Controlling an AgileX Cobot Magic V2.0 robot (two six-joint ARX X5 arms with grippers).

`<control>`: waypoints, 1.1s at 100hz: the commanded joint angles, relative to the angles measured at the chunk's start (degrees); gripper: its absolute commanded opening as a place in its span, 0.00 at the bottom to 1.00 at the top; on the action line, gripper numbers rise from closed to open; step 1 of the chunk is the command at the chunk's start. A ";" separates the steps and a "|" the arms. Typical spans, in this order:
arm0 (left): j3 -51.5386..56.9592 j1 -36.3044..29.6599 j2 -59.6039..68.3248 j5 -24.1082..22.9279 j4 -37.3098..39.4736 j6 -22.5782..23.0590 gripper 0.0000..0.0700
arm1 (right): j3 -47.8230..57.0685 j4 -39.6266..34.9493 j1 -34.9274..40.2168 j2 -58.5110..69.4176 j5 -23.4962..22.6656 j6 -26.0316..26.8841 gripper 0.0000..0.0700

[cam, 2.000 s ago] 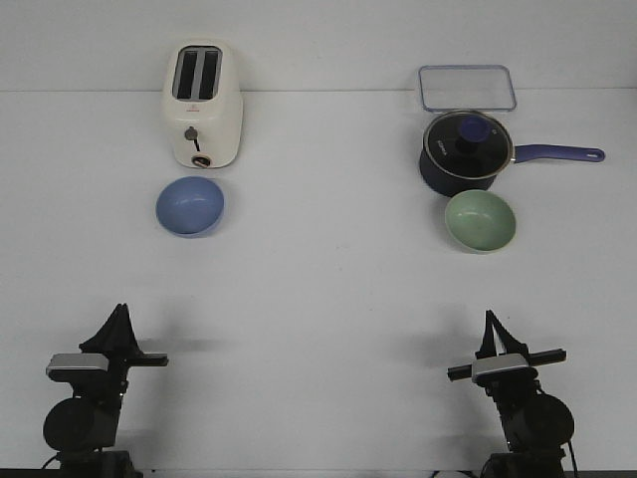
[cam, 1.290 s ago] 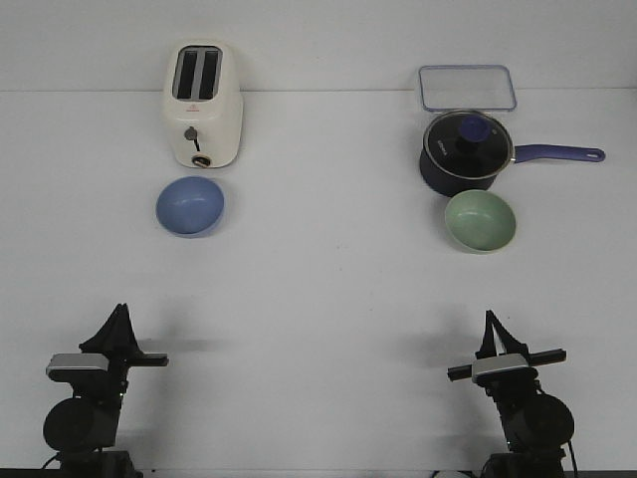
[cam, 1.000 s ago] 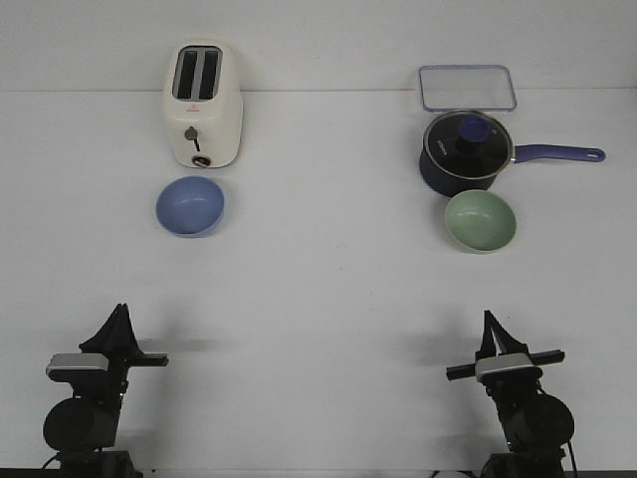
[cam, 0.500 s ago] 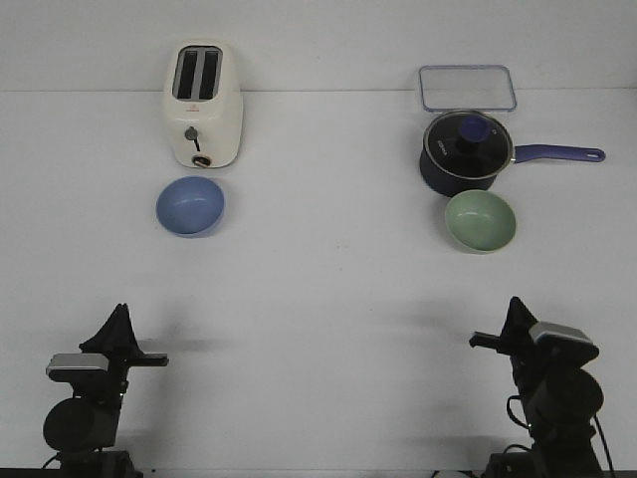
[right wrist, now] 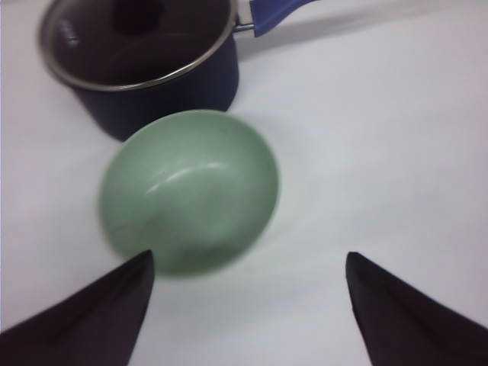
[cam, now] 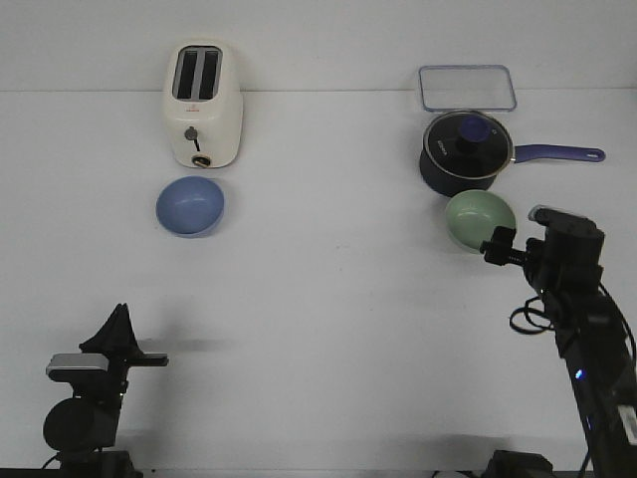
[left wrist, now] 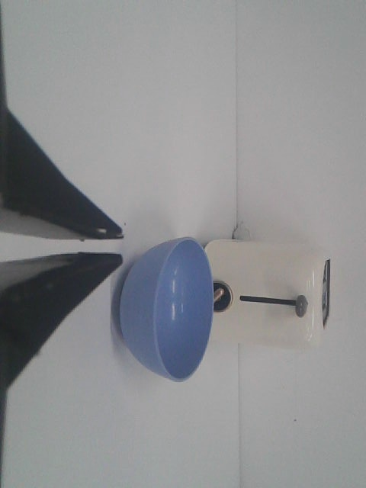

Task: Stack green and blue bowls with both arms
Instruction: 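Reach the right gripper to the pale green bowl and grasp its rim, then carry the green bowl with the right gripper toward the table center and release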

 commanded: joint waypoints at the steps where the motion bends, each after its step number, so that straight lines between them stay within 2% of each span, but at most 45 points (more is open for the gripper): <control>1: -1.14 0.00 -0.13 0.20 0.59 -0.28 0.02 | 3.41 0.00 -1.22 5.97 -0.87 -1.60 0.79; 22: -1.14 0.00 -0.13 0.20 0.59 -0.28 0.02 | 11.78 -0.26 -4.22 21.38 -3.65 -2.51 0.79; 49: -1.14 0.00 -0.13 0.20 0.59 -0.28 0.02 | 16.41 0.31 -4.57 33.40 -4.74 -2.60 0.78; 52: -1.14 0.00 -0.13 0.20 0.59 -0.28 0.02 | 16.46 0.74 -4.57 34.25 -5.29 -2.60 0.74; 55: -1.14 0.00 -0.13 0.20 0.59 -0.28 0.02 | 16.46 0.76 -4.57 34.80 -5.97 -2.60 0.66; 65: -1.14 0.00 -0.13 0.20 0.59 -0.28 0.02 | 16.46 0.61 -4.57 35.56 -6.25 -3.10 0.17; 69: -1.14 0.00 -0.13 0.20 0.59 -0.28 0.02 | 16.48 0.66 -4.57 35.52 -6.56 -3.74 0.01; 83: -1.14 0.00 -0.13 0.20 0.63 -0.28 0.02 | 16.83 -1.62 -4.87 33.05 -8.39 -4.44 0.00; 110: -1.14 0.00 -0.13 0.20 0.59 -0.28 0.02 | 16.81 -8.17 -4.85 18.45 -16.35 -4.28 0.00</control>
